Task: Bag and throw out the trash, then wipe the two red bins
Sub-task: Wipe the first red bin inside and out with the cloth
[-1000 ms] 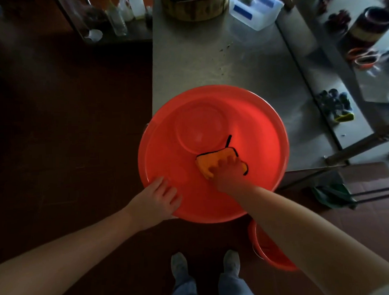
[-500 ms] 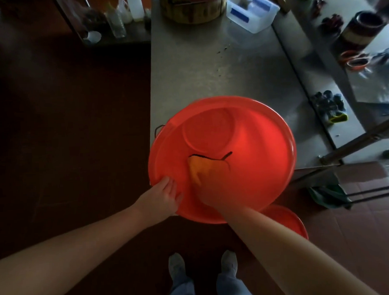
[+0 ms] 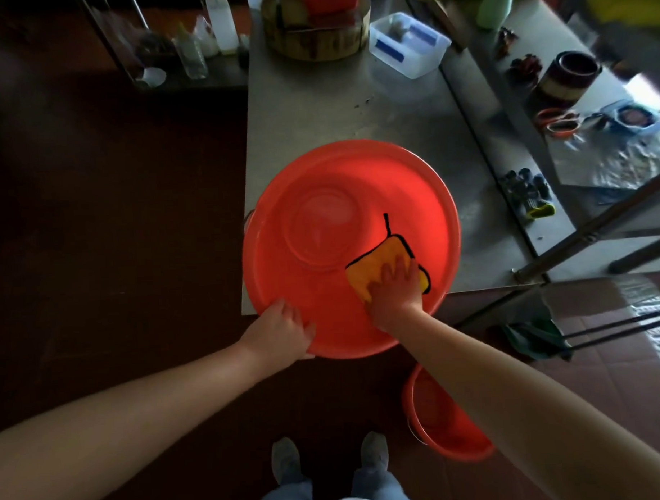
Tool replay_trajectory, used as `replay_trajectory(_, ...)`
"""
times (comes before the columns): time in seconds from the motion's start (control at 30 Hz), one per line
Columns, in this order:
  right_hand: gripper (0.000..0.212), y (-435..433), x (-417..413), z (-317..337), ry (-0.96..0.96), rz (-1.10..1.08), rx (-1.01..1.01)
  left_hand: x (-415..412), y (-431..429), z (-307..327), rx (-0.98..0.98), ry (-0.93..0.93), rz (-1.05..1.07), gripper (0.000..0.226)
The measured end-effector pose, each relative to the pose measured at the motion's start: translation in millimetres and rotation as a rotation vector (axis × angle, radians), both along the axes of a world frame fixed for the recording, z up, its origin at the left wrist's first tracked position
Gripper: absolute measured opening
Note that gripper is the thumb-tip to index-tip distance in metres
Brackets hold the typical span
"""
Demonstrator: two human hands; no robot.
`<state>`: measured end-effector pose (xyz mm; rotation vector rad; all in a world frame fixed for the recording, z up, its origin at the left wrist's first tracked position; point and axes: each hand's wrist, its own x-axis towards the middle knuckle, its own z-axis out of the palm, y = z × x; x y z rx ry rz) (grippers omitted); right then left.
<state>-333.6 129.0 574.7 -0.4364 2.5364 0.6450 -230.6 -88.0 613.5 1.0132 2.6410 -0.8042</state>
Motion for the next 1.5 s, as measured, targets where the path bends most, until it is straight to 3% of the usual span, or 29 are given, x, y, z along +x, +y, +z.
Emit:
replay_trajectory(0.17, 0.058, -30.1, 38.1, 0.5, -0.157, -0.179, -0.231, -2.6, 3.0, -0.2, -0.016, 0.003, -0.021, 0.060)
replay_trajectory(0.27, 0.057, -39.0, 56.8, -0.5, -0.209, -0.177, -0.325, -0.5, -0.1, -1.5, -0.060, 0.002, -0.025, 0.059)
replay_trajectory(0.47, 0.058, 17.0, 33.3, 16.6, -0.012, -0.004, -0.101, 3.9, 4.5, 5.3, -0.036, -0.002, -0.007, 0.062)
replay_trajectory(0.6, 0.058, 32.6, 22.1, 22.5, 0.001, -0.009, -0.005, 3.7, 15.0, 7.6, -0.027, 0.017, -0.023, 0.061)
replay_trajectory(0.8, 0.057, -6.9, 64.0, 17.0, -0.146, -0.178, -0.253, 1.7, 8.7, 9.8, -0.057, 0.045, -0.060, 0.048)
replay_trajectory(0.93, 0.060, -19.4, 86.1, 17.1, -0.188, -0.181, -0.373, 0.3, 1.0, 9.2, -0.057, 0.045, -0.048, 0.059)
replay_trajectory(1.07, 0.060, -10.4, 83.8, 17.6, -0.133, -0.131, -0.389, -0.5, -1.1, 5.2, 0.010, 0.027, -0.038, 0.061)
replay_trajectory(1.27, 0.058, -29.5, 53.7, -15.0, -0.162, -0.157, -0.330, 2.4, -4.0, -0.1, -0.044, -0.007, -0.074, 0.059)
replay_trajectory(1.5, 0.055, -49.8, -7.4, -70.2, -0.065, -0.089, -0.305, 16.7, -2.4, -7.4, -0.035, -0.003, -0.029, 0.031)
